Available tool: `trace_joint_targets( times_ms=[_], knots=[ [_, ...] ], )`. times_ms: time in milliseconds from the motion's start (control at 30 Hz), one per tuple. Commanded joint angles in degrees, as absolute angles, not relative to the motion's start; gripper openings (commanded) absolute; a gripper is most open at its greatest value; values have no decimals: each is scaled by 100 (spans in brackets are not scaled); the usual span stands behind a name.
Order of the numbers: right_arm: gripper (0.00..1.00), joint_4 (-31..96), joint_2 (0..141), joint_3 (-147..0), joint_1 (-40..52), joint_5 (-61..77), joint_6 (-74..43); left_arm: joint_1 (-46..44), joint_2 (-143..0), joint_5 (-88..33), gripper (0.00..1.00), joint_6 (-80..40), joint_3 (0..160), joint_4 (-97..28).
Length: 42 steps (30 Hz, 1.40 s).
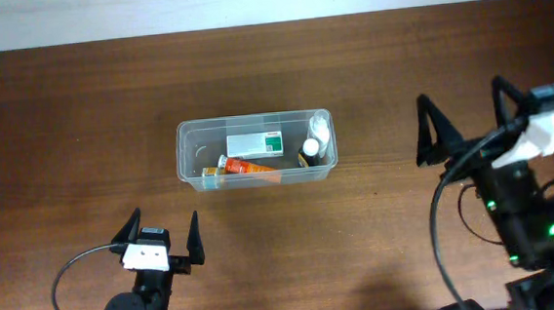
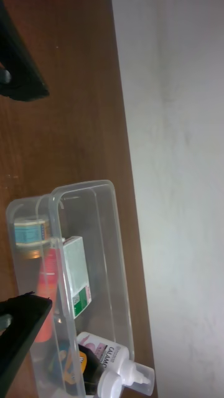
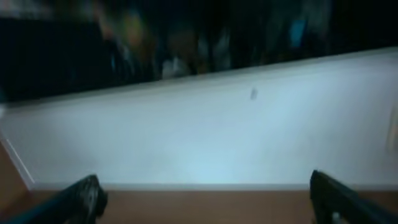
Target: Pack container
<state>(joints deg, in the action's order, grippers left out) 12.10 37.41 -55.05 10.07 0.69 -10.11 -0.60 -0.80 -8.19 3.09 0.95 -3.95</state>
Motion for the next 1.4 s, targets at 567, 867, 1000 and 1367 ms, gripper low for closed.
trace_joint_targets(
  times_ms=[567,867,1000,1367],
  knots=[
    [98,-1398,996,-676,738,176,-731,-32,-30,-816,99,399,51,-392],
    [98,-921,576,-32,742,427,-716,-32,-30,-816,99,399,51,-392],
    [98,-419,390,-32,742,388,-576,-32,-30,-816,99,399,51,-392],
    [98,429,19,-32,738,294,-578,-32,-30,-816,99,399,51,-392]
  ],
)
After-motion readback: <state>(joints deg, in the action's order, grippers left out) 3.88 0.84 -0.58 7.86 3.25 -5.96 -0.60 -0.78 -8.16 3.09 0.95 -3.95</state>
